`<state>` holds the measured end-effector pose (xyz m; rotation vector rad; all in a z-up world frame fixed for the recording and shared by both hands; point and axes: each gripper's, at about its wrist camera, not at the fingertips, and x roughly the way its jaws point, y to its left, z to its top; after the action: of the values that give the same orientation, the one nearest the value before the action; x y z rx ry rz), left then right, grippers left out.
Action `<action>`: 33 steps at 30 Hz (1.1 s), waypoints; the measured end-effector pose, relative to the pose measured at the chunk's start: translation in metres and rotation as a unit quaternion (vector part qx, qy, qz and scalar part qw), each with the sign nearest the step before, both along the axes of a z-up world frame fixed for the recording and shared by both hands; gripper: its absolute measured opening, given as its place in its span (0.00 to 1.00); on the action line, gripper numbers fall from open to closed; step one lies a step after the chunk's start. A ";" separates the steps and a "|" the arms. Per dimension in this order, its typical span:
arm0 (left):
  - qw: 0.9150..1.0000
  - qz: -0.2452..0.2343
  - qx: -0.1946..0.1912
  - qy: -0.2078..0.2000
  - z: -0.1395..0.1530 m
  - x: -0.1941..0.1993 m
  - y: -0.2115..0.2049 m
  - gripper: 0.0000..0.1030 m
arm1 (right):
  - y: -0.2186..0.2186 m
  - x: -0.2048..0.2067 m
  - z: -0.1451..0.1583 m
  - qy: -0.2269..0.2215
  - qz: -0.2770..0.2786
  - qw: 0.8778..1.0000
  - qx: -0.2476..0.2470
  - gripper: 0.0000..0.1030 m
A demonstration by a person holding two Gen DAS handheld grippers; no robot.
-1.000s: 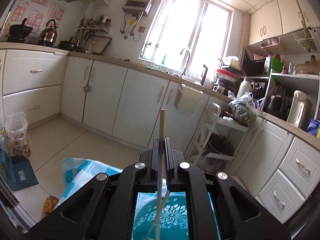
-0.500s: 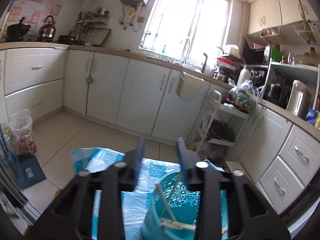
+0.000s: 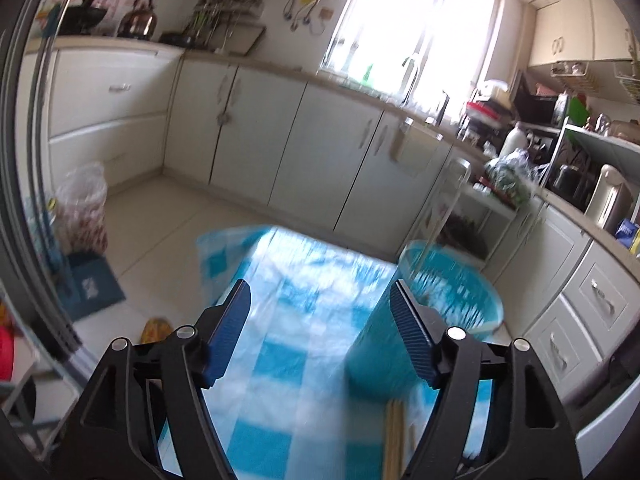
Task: Organize utensils
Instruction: 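Grasp a loose chopstick with the right tool and drop it into the basket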
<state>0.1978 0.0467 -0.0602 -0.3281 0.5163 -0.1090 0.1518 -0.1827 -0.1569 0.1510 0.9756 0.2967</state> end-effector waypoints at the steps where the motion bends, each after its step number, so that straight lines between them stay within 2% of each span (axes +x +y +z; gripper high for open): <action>1: 1.000 -0.001 -0.001 0.012 -0.008 -0.002 0.002 0.67 | -0.003 0.002 -0.002 0.008 -0.008 1.000 0.002 0.23; 4: 0.999 -0.006 -0.004 0.040 -0.026 -0.007 0.003 0.67 | 0.001 0.004 -0.011 0.028 -0.008 1.000 -0.010 0.26; 6: 0.999 -0.010 -0.004 0.050 -0.034 -0.012 0.004 0.67 | 0.006 0.002 -0.010 0.027 -0.003 1.000 -0.015 0.31; 8: 0.998 -0.014 -0.002 0.055 -0.040 -0.016 0.005 0.67 | 0.012 0.000 -0.009 0.025 0.004 0.999 -0.036 0.31; 10: 0.998 -0.018 -0.002 0.061 -0.043 -0.018 0.004 0.67 | 0.016 -0.002 -0.009 0.021 0.011 0.997 -0.068 0.21; 12: 0.998 -0.020 -0.003 0.064 -0.045 -0.019 0.005 0.67 | 0.015 -0.001 -0.009 0.026 0.015 0.997 -0.077 0.08; 14: 0.998 -0.021 -0.004 0.065 -0.046 -0.020 0.005 0.67 | 0.007 0.000 -0.007 0.038 0.010 0.998 -0.057 0.06; 16: 0.998 -0.021 -0.002 0.065 -0.045 -0.020 0.004 0.67 | -0.002 -0.001 0.005 0.032 0.000 0.999 -0.020 0.05; 20: 0.997 -0.022 -0.002 0.072 -0.049 -0.022 0.003 0.67 | -0.019 -0.001 0.070 -0.051 -0.008 0.996 0.077 0.05; 24: 0.996 -0.024 -0.007 0.080 -0.053 -0.024 0.001 0.67 | -0.027 0.009 0.136 -0.147 -0.012 0.978 0.148 0.05; 29: 0.997 -0.026 -0.009 0.075 -0.050 -0.031 0.000 0.67 | -0.020 0.038 0.193 -0.266 -0.043 0.949 0.166 0.05; 33: 0.997 -0.028 -0.008 0.065 -0.045 -0.038 -0.001 0.67 | -0.014 0.073 0.207 -0.335 -0.100 0.925 0.152 0.05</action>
<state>0.1596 0.0454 -0.1047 -0.3373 0.6542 -0.1458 0.2243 -0.1968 0.0500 0.4015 0.2255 0.2826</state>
